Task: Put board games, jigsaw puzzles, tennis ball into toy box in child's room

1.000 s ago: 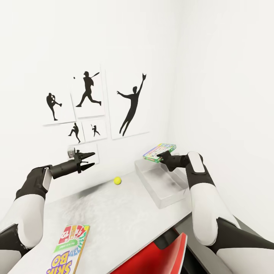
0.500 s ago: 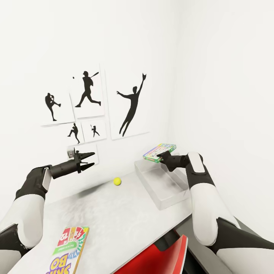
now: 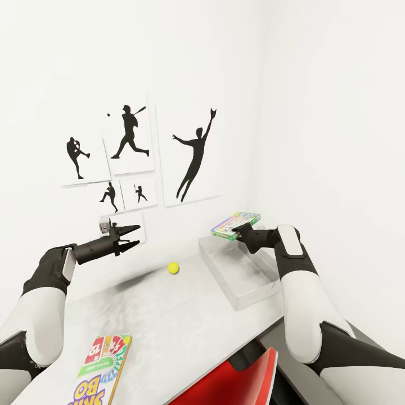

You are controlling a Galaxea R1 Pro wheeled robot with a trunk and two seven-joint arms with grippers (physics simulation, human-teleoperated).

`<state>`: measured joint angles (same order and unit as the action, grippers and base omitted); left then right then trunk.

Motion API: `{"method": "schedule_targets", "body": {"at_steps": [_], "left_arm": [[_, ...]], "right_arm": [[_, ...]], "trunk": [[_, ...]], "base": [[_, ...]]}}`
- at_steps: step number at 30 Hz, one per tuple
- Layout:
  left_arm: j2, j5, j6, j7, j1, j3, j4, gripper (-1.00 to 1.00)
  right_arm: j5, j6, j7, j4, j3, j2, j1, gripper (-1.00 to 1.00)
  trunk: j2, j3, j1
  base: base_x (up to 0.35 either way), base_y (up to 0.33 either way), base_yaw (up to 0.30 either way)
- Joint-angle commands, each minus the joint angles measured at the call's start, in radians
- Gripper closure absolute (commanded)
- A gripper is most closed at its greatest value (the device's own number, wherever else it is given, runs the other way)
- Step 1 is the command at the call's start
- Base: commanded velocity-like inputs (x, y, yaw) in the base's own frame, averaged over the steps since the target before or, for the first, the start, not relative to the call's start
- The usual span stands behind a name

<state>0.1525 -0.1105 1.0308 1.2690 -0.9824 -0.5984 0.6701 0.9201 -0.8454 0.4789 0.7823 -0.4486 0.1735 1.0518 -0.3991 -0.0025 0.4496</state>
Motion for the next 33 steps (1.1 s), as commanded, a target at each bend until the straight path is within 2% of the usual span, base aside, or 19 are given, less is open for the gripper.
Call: {"method": "schedule_targets", "body": {"at_steps": [1, 12, 26, 31, 33], "left_arm": [[-0.001, -0.011, 0.009, 0.009, -0.001, -0.004, 0.000, -1.00], [-0.001, -0.009, 0.010, 0.010, -0.001, -0.008, 0.000, -1.00], [0.002, -0.013, 0.016, 0.015, -0.001, -0.007, -0.001, -1.00], [0.006, -0.014, 0.016, 0.016, -0.001, -0.003, -0.039, -1.00], [0.009, -0.014, 0.016, 0.016, -0.002, -0.002, -0.084, -1.00]], "right_arm": [[0.011, -0.001, 0.010, 0.001, -0.004, 0.001, 0.001, 1.00], [0.012, -0.001, 0.013, 0.004, -0.005, 0.001, 0.001, 1.00], [0.011, 0.003, 0.019, 0.002, -0.007, 0.001, 0.005, 1.00], [0.011, 0.006, 0.020, 0.002, -0.007, 0.001, 0.007, 1.00], [0.011, 0.007, 0.021, 0.002, -0.007, 0.001, 0.008, 1.00]], "trunk": [[-0.001, -0.001, 0.000], [-0.001, -0.001, 0.000], [-0.001, -0.021, 0.000], [-0.001, -0.029, 0.000], [-0.001, -0.032, 0.000]], "base": [[0.000, 0.000, 0.000], [0.000, 0.000, 0.000], [0.000, 0.000, 0.062], [0.000, 0.000, 0.078], [0.000, 0.000, 0.082]]}}
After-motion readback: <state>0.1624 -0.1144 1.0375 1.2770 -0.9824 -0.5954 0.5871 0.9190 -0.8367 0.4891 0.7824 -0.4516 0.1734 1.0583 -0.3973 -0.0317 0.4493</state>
